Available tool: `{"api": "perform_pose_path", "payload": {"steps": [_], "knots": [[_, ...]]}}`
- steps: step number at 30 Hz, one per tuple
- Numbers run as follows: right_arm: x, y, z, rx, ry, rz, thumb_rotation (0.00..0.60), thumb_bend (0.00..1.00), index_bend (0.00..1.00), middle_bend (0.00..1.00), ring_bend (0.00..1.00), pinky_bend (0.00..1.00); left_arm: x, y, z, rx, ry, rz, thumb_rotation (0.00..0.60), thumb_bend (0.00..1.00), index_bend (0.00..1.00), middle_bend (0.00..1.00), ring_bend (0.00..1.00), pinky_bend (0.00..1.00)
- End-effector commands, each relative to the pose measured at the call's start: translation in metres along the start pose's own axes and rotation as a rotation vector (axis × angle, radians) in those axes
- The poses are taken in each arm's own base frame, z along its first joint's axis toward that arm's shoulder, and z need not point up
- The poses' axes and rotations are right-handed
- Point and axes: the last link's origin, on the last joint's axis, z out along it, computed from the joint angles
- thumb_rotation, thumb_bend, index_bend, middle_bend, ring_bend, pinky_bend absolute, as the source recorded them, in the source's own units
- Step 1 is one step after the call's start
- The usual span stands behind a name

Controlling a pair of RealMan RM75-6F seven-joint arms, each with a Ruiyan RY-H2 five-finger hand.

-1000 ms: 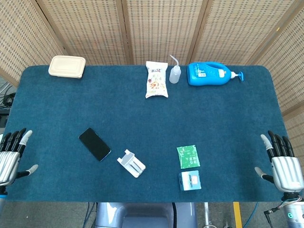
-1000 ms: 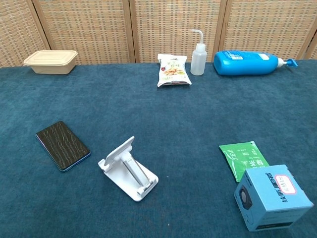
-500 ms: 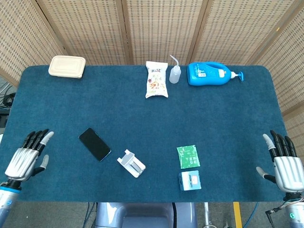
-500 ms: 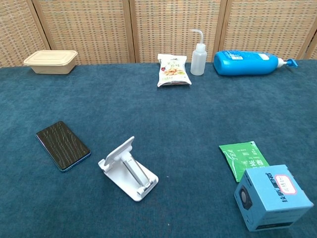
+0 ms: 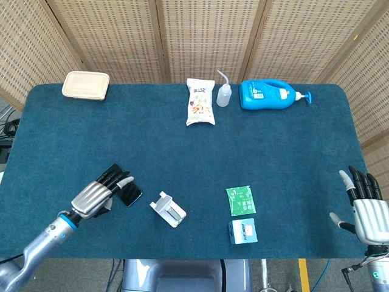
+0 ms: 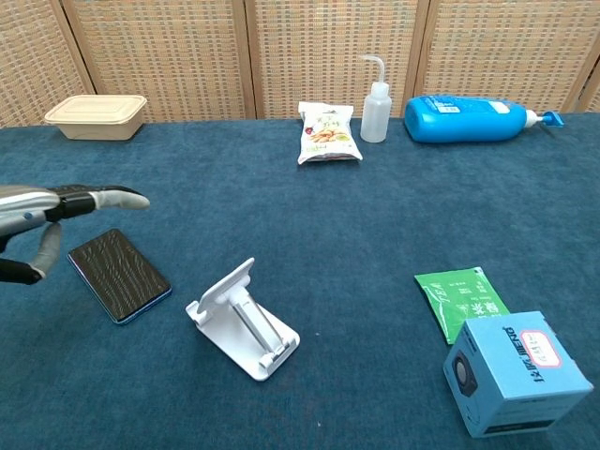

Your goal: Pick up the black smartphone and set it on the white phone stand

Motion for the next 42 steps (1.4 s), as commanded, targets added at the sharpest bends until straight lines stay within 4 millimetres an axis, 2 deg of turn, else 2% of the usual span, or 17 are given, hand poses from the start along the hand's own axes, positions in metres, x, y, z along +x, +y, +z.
{"api": "perform_pose_path", "payload": {"steps": [1, 5, 10, 31, 42], "knots": [[0.000, 0.000, 0.000, 0.004, -0.002, -0.001, 0.600, 0.12, 0.00, 0.00, 0.00, 0.00, -0.012, 0.012, 0.021, -0.027, -0.057, -0.009, 0.600, 1.00, 0.06, 0.02, 0.06, 0.00], [-0.001, 0.000, 0.000, 0.004, -0.006, 0.000, 0.600, 0.13, 0.00, 0.00, 0.00, 0.00, -0.019, 0.021, 0.038, -0.041, -0.087, 0.011, 0.600, 1.00, 0.11, 0.13, 0.19, 0.05], [0.000, 0.002, 0.001, -0.003, -0.006, 0.006, 0.600, 0.13, 0.00, 0.00, 0.00, 0.00, -0.019, 0.020, 0.048, -0.040, -0.092, 0.077, 0.600, 1.00, 0.19, 0.22, 0.26, 0.15], [-0.001, 0.001, 0.002, -0.005, -0.017, 0.006, 0.600, 0.13, 0.00, 0.00, 0.00, 0.00, -0.034, 0.025, 0.065, -0.074, -0.077, 0.120, 0.600, 1.00, 0.22, 0.23, 0.26, 0.15], [-0.002, 0.001, 0.003, -0.007, -0.019, 0.004, 0.600, 0.13, 0.00, 0.00, 0.00, 0.00, -0.045, 0.023, 0.058, -0.077, -0.102, 0.115, 0.600, 1.00, 0.23, 0.24, 0.26, 0.15]]}}
